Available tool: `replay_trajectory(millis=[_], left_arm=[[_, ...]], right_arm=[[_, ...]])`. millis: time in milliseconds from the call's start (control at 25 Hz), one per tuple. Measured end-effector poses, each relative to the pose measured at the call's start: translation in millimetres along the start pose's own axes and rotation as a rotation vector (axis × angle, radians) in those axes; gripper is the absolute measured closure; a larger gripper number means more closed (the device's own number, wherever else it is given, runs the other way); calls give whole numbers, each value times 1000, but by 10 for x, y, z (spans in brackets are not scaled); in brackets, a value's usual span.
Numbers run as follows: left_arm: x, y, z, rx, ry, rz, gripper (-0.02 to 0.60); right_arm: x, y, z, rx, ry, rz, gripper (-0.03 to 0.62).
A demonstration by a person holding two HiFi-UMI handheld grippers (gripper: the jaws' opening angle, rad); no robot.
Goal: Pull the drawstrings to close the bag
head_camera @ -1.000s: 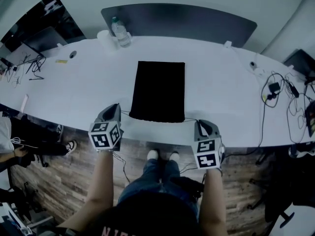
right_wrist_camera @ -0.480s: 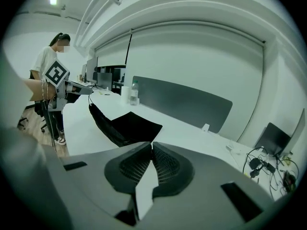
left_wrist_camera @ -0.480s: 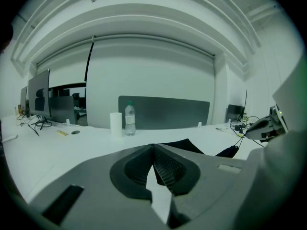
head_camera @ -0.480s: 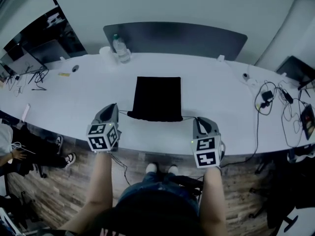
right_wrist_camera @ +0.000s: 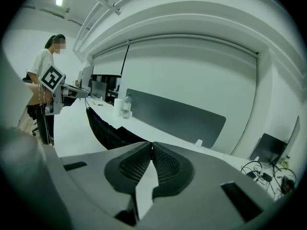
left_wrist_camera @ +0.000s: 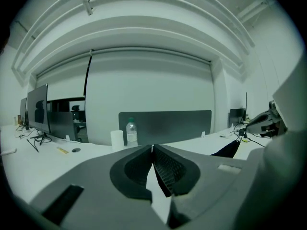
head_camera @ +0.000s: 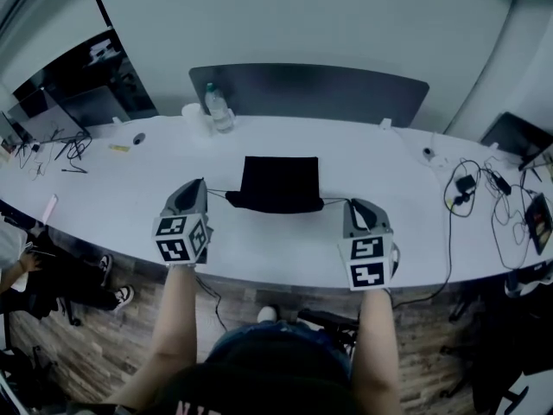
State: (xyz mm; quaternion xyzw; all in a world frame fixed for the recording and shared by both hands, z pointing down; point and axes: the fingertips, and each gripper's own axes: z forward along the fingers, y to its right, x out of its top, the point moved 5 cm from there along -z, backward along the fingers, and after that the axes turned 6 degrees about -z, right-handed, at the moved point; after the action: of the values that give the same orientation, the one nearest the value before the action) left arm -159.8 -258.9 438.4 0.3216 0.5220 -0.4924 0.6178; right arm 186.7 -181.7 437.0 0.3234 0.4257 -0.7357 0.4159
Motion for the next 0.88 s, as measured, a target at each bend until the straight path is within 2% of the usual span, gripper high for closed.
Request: replay_trajectory(millis=[400,880], left_arm=[[431,-94,77,18,102,38,568],[702,-237,113,43,175,30,568]], right_arm=[[384,284,43,-76,80,-5,586],[581,539,50,-134,127,3,586]])
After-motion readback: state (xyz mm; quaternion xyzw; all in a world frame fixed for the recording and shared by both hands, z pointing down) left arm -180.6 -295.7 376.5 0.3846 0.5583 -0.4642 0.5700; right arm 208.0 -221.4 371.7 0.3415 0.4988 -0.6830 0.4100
